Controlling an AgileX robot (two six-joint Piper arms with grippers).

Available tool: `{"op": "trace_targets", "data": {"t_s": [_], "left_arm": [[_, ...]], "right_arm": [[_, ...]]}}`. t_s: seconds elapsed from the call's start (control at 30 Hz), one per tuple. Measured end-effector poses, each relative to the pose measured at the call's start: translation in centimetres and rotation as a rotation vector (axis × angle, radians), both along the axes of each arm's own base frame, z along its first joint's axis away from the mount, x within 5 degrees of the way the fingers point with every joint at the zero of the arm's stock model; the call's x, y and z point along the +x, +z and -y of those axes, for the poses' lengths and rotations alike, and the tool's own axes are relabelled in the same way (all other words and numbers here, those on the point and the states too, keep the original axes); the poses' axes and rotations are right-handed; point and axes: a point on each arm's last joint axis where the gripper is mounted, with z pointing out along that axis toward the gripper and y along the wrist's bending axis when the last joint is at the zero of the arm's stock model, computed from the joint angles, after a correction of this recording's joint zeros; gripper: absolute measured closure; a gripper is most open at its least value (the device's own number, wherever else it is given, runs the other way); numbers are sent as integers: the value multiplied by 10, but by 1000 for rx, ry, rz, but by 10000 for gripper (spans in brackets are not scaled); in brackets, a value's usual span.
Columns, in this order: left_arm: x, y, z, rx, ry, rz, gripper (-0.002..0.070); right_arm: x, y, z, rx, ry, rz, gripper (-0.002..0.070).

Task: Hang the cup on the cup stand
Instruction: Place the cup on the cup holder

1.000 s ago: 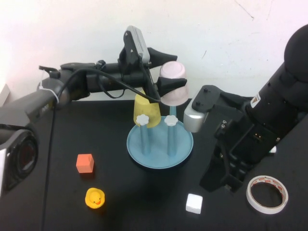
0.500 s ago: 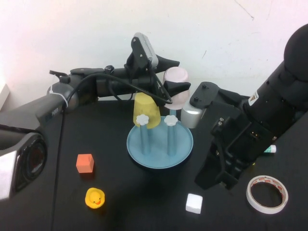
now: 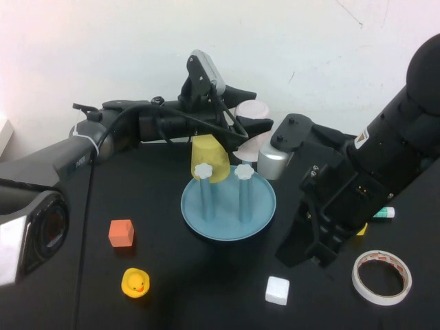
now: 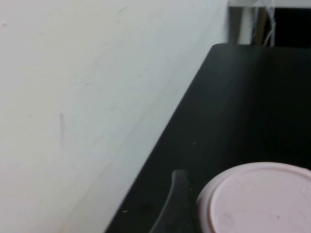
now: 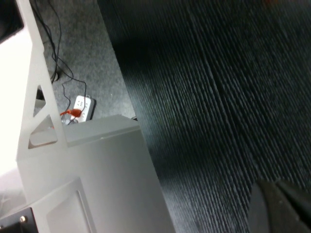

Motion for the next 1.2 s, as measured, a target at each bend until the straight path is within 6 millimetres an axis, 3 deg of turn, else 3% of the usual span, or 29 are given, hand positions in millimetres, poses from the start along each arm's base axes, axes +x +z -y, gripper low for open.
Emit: {"op": "trace_targets", "data": {"t_s": [1.2], "left_arm": [[-6,3,-1,-21,-77,31,131]], "right_arm": [[0,1,-2,24,4,1,673]]}}
